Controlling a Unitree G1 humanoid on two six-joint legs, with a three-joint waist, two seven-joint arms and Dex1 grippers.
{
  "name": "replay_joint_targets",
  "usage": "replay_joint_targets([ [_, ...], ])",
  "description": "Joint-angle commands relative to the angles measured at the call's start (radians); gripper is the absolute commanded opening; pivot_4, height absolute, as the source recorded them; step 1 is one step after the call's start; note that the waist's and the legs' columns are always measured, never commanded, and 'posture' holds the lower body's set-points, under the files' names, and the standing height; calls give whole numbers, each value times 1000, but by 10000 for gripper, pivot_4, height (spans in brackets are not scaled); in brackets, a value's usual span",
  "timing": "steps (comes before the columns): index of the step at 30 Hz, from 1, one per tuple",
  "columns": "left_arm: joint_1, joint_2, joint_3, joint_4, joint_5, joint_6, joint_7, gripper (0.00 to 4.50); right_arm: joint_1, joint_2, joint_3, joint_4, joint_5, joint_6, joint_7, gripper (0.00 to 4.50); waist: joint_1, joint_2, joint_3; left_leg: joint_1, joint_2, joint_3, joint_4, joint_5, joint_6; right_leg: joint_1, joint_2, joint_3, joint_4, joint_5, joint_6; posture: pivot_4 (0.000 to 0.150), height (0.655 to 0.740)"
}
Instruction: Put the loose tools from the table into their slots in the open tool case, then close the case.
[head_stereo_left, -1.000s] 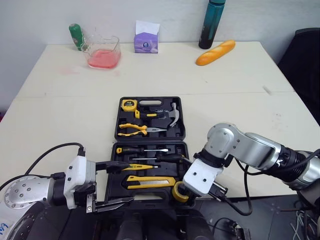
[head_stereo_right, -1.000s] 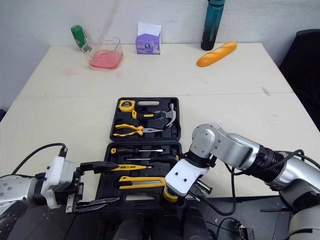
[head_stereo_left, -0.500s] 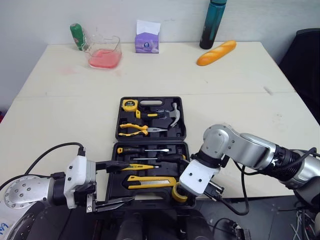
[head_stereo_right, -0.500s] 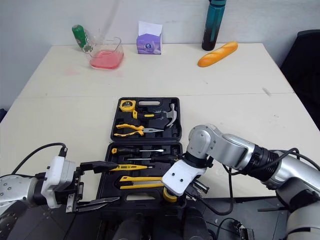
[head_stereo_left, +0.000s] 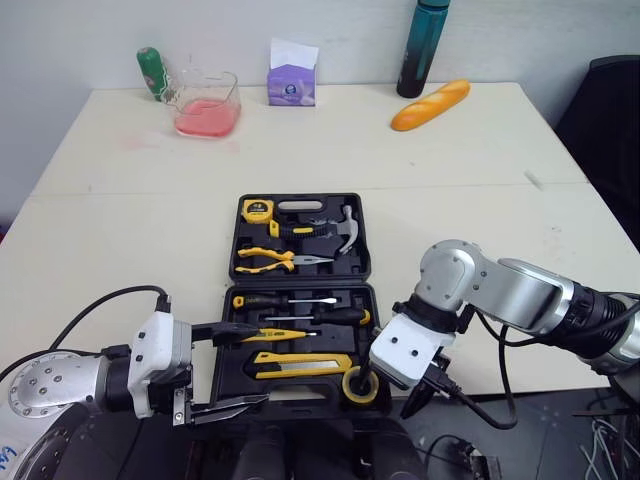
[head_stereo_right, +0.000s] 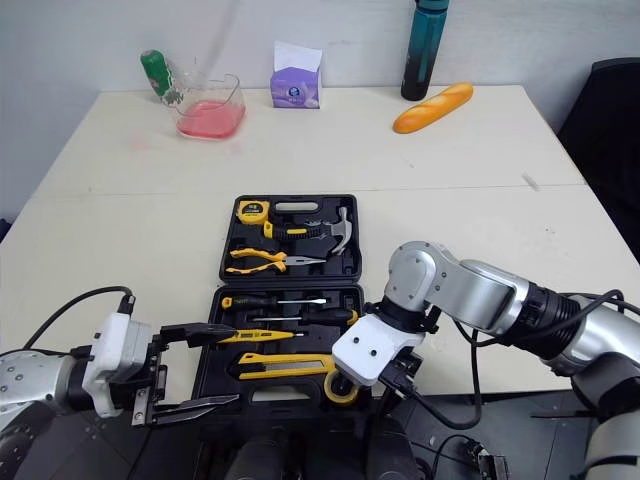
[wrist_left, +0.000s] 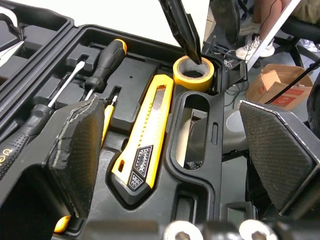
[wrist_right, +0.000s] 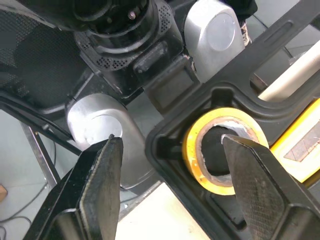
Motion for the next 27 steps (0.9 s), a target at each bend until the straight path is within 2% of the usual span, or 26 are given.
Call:
replay_joint_targets([
  [1, -9, 0, 25, -13, -15, -6, 6, 45000, 2, -40, -81, 12, 93, 31, 47, 32615, 0, 0, 0, 0, 0, 0, 0, 0, 0, 0, 0, 0, 0, 0, 0, 1500, 7400],
  [5, -9, 1, 33, -5, -11, -11, -1, 45000, 119, -38, -280, 66, 207, 55, 47, 32615, 2, -1, 0, 0, 0, 0, 0, 0, 0, 0, -1, -1, 0, 0, 0, 1500, 7400],
  [8, -11, 0, 32, 2, -7, -17, -7, 45000, 199, -41, -376, 87, 198, 49, 47, 32615, 2, -1, 0, 0, -1, 0, 0, 0, 1, 1, -1, -1, -1, 0, 0, 1500, 7400],
  [14, -53, -1, 28, 28, 13, -52, -17, 45000, 432, -13, -600, 59, 331, 43, 41, 32615, 7, -2, 0, 0, -1, -1, 0, 0, 1, 1, 0, -2, -1, 0, 0, 1500, 7400],
  [18, -63, 15, 23, 53, 10, -70, -63, 45000, 546, 24, -669, 11, 321, 75, -26, 22006, 3, -2, 0, 0, -1, 0, 0, 0, 2, 1, 2, -1, 0, 0, 0, 1500, 7400],
  [20, -67, 23, 21, 55, -1, -54, -74, 45000, 578, 50, -680, -5, 298, 76, -40, 10960, 1, -2, 0, 0, -1, 0, 0, 0, 1, 1, 2, -1, -1, 0, 0, 1500, 7400],
  [22, -83, 36, 9, 56, -16, -36, -89, 45000, 622, 96, -681, -20, 278, 68, -77, 2485, 3, -2, 0, 0, 0, 0, 0, 0, 1, 1, 4, -1, 0, 0, 0, 1500, 7400],
  [23, -89, 43, 3, 57, -14, -35, -98, 45000, 640, 116, -677, -24, 264, 65, -89, 565, 4, -3, 0, 0, 0, -1, -1, 0, 1, 1, 4, -1, -1, 0, 0, 1500, 7400],
  [27, -96, 51, -1, 64, -6, -37, -112, 45000, 679, 176, -669, -6, 162, 9, -104, 565, 4, -3, 0, 0, -1, 0, -1, 0, 1, 1, 3, -1, 0, 0, 0, 1500, 7400],
])
